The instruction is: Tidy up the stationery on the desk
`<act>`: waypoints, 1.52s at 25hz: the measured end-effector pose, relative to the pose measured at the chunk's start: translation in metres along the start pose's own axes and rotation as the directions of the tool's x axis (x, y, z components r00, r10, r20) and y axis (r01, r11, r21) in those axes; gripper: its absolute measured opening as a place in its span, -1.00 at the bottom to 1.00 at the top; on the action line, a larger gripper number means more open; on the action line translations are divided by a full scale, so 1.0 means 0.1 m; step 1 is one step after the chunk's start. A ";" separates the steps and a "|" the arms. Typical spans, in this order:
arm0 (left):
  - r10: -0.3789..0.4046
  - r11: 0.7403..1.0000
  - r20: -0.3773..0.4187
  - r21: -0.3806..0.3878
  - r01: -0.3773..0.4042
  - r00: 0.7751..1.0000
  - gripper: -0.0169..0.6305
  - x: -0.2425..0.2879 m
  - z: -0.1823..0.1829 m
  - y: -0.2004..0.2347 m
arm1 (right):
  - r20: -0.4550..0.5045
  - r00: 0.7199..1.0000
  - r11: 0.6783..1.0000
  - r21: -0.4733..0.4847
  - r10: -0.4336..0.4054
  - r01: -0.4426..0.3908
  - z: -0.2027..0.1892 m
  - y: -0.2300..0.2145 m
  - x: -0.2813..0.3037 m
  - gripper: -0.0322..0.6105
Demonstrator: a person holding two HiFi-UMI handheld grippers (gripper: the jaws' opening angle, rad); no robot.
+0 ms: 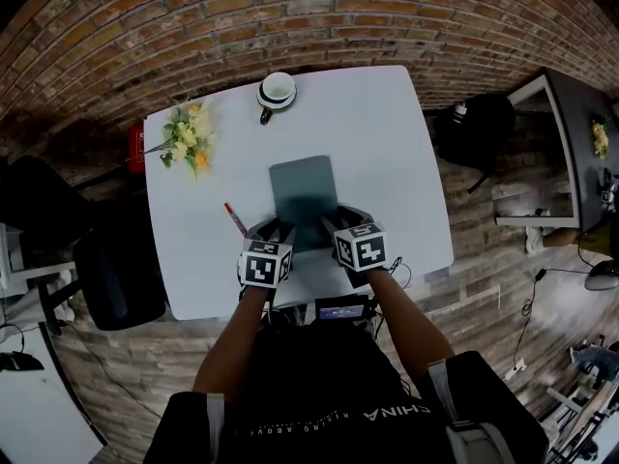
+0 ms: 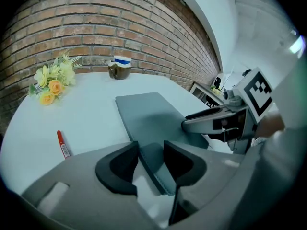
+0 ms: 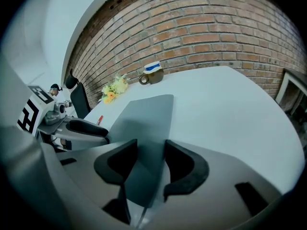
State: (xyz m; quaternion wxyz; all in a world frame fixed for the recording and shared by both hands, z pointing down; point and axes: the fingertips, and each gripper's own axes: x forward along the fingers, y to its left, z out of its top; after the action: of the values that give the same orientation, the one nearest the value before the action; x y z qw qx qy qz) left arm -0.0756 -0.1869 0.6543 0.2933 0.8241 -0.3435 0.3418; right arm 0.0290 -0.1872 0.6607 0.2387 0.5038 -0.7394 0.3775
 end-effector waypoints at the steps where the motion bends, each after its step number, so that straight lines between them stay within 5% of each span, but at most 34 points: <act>1: -0.001 1.000 -0.001 0.000 0.001 1.000 -0.41 0.00 0.00 0.00 | 0.002 1.000 1.000 0.004 0.001 -0.001 0.00 0.00 0.00 -0.32; 20: -0.115 0.990 0.007 -0.082 0.115 0.993 -0.41 -0.04 0.00 0.05 | 0.088 0.996 0.997 -0.082 0.019 -0.011 0.35 0.22 -0.40 -0.63; 38: -0.215 0.964 0.064 -0.144 0.222 0.975 -0.43 -0.32 0.04 0.14 | 0.149 0.987 0.968 -0.249 0.066 -0.027 0.74 0.96 -0.68 -0.67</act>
State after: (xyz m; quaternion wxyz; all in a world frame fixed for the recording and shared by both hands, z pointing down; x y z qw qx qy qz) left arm -0.1015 -0.1866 0.6310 0.3821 0.8404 -0.2821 0.2609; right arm -0.0316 -0.1876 0.5359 0.2317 0.4810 -0.8084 0.2479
